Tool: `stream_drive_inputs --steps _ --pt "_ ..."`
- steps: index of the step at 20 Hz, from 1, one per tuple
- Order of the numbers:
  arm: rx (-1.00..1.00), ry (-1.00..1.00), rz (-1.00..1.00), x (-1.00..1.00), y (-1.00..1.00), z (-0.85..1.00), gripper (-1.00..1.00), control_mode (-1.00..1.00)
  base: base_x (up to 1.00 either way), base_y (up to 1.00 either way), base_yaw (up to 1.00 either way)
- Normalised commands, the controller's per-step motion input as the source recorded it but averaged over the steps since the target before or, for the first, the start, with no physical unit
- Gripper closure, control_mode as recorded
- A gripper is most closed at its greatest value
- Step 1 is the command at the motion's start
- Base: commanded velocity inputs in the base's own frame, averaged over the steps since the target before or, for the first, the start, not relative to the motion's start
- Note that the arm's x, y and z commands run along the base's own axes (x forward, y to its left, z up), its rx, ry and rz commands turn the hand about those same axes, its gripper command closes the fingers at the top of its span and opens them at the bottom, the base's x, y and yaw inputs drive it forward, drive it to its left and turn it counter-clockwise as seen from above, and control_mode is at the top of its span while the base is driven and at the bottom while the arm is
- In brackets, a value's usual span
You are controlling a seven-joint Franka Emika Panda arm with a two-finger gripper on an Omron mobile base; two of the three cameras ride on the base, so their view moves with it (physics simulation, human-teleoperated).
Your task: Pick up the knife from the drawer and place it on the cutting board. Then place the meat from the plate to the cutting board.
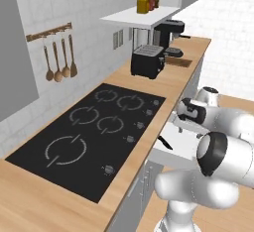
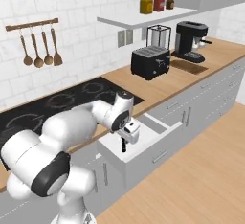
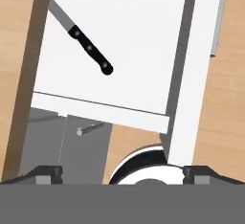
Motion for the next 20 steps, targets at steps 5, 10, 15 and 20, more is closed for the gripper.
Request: stream_drive_inputs --steps 5,10,15,20 --pt "0.00 0.01 -0.01 0.28 -0.48 -0.66 -1.00 -1.00 0.00 0.00 0.00" --pt "0.00 0.00 0.00 0.42 -0.17 -0.54 -1.00 -1.00 0.00 0.00 0.00" --pt "0.00 0.00 0.00 0.24 -0.20 -0.58 -1.00 -1.00 0.00 0.00 0.00" --pt "0.00 0.02 -0.01 -0.01 -0.53 -0.69 -1.00 -1.00 0.00 0.00 0.00"
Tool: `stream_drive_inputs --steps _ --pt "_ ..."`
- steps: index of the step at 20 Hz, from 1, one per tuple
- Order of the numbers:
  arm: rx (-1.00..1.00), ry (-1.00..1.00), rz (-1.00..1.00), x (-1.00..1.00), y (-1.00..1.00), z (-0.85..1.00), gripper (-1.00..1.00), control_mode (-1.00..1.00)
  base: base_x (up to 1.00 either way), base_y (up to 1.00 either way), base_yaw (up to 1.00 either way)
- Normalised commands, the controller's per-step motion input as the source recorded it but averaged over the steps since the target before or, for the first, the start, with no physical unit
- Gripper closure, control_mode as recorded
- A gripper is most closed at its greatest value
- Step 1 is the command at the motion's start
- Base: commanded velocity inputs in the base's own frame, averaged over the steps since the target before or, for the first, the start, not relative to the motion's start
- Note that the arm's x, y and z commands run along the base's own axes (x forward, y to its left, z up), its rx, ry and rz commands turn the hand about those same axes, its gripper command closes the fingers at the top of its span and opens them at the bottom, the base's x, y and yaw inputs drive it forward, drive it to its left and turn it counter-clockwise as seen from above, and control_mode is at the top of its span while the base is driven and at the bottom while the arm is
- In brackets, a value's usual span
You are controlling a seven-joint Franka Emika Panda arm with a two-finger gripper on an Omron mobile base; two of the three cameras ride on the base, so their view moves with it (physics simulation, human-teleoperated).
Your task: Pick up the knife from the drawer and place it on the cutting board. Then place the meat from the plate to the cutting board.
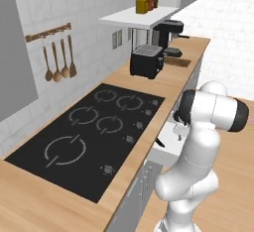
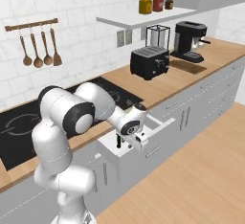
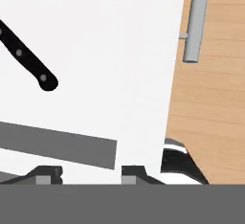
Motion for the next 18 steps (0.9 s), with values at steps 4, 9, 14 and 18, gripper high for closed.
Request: stream_drive_inputs --steps 4,9,14,18 --pt "0.00 0.05 -0.09 -0.46 -0.96 -0.74 -1.00 -1.00 0.00 0.00 0.00" --pt "-0.01 0.06 -0.13 -0.78 -1.00 -0.83 -1.00 -1.00 0.00 0.00 0.00" --pt "-0.03 0.04 -0.15 -1.00 -0.98 -0.96 -1.00 -1.00 0.00 0.00 0.00" --pt "-0.04 -0.21 -0.03 -0.38 0.15 0.13 -1.00 -1.00 0.00 0.00 0.00"
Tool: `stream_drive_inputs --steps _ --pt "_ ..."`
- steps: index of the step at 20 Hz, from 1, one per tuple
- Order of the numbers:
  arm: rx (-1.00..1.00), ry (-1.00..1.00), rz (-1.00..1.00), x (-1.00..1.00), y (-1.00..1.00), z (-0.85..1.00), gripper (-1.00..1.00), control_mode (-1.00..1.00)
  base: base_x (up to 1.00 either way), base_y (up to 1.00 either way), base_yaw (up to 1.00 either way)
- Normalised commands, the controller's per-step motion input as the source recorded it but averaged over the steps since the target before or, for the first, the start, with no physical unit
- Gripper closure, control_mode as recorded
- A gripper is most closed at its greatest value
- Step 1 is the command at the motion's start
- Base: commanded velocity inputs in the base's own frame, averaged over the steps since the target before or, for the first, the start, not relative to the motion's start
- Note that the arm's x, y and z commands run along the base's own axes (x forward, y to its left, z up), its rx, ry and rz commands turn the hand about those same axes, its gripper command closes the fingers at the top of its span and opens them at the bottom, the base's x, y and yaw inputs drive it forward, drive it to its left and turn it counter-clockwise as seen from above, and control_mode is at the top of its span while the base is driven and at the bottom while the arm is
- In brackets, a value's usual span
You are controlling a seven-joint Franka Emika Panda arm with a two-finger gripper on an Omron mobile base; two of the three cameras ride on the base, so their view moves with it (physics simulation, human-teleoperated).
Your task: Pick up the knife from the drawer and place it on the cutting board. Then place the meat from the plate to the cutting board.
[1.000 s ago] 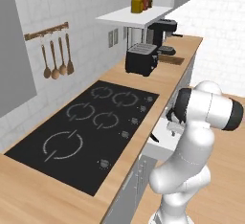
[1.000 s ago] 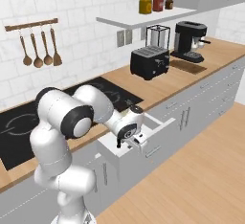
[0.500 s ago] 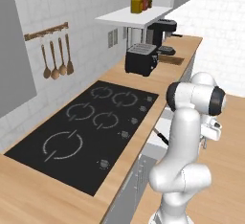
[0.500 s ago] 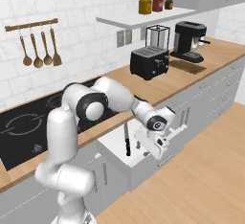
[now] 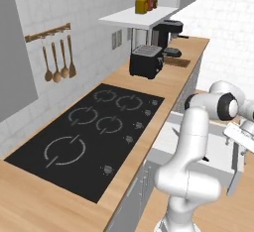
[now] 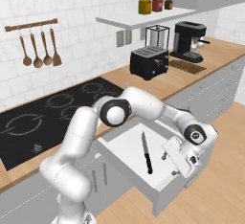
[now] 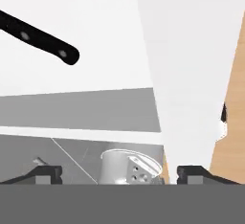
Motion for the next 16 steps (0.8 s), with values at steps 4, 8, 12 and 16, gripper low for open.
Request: stream_drive_inputs --steps 4,8,12,16 --pt "-0.12 -0.22 0.12 0.51 1.00 0.57 -1.00 -1.00 0.00 0.00 0.00" --pt "-0.18 -0.02 0.31 1.00 0.91 0.00 -1.00 -1.00 0.00 0.00 0.00" --pt "-0.28 0.00 0.45 0.74 0.61 -0.53 -1.00 -1.00 0.00 0.00 0.00" --pt "-0.25 0.00 0.45 0.08 0.12 -0.73 -1.00 -1.00 0.00 0.00 0.00"
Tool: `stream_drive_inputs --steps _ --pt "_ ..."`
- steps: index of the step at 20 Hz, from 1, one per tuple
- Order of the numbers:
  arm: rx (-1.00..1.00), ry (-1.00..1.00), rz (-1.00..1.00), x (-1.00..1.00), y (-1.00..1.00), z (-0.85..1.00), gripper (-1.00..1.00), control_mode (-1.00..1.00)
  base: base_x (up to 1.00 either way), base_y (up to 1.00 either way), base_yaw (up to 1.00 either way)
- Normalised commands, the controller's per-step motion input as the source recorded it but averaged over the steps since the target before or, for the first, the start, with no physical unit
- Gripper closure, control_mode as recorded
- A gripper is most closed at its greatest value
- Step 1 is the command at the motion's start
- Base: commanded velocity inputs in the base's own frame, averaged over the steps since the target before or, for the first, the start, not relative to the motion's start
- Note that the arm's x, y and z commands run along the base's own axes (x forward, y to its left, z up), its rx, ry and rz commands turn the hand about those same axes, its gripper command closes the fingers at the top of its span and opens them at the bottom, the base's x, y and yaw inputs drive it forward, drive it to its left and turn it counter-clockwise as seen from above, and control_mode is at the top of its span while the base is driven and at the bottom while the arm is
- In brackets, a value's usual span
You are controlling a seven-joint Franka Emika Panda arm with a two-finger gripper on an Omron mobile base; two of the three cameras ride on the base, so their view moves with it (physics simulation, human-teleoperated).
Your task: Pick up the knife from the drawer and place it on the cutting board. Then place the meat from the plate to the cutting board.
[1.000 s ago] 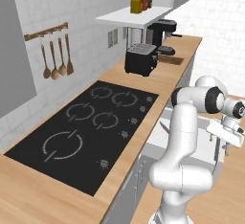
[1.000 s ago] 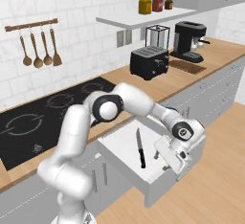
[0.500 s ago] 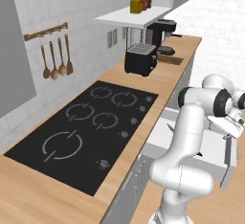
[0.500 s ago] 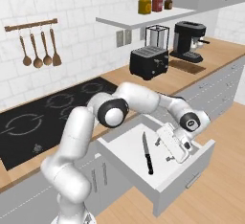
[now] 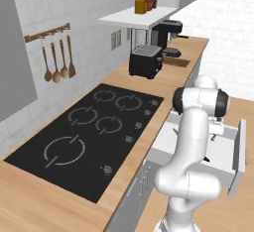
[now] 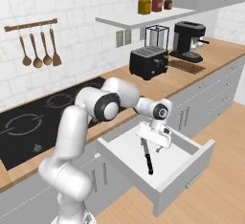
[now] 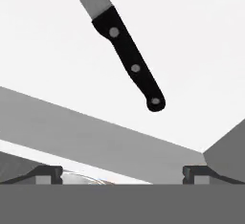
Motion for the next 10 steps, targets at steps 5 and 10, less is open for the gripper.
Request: stream_drive_inputs --steps 5,10 --pt "-0.05 0.04 0.24 0.20 0.00 -0.48 -1.00 -1.00 0.00 0.00 0.00" --pt "0.00 0.04 0.22 0.27 -0.03 -0.60 -1.00 -1.00 0.00 0.00 0.00"
